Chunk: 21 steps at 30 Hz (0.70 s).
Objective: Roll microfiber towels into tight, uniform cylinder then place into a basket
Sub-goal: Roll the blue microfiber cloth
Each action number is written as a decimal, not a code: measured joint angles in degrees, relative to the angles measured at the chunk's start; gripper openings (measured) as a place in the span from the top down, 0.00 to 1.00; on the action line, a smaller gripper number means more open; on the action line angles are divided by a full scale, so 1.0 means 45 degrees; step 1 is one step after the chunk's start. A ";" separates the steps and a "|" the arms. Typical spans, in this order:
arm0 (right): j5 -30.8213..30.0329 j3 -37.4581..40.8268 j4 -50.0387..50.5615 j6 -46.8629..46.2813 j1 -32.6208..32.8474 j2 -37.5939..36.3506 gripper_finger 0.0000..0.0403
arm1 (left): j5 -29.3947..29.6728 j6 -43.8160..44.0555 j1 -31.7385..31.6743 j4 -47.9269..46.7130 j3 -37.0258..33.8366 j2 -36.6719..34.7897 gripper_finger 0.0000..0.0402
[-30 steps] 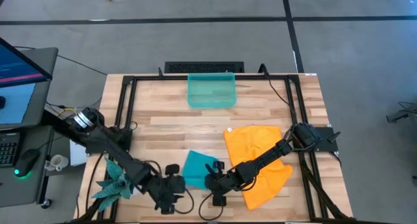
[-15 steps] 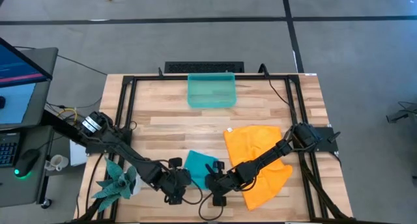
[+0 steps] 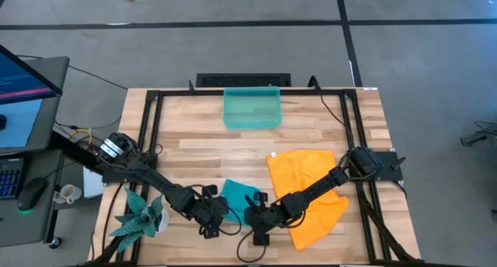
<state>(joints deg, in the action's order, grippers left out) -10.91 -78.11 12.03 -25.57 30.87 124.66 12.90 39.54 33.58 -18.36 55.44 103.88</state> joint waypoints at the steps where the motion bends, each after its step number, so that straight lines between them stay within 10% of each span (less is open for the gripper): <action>1: 0.0021 0.0000 0.0001 -0.0133 0.0002 0.0000 0.82 | -0.0024 0.0127 0.0000 -0.0017 0.0000 0.0001 0.65; 21: 0.1327 -0.0117 0.0166 -0.1634 -0.0053 -0.0308 0.70 | -0.1923 0.6944 0.0394 0.1097 -0.0037 0.0067 0.65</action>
<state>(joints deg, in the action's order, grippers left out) -4.94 -78.63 12.78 -32.93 30.63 123.27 4.25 70.79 35.36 -13.43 55.27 104.18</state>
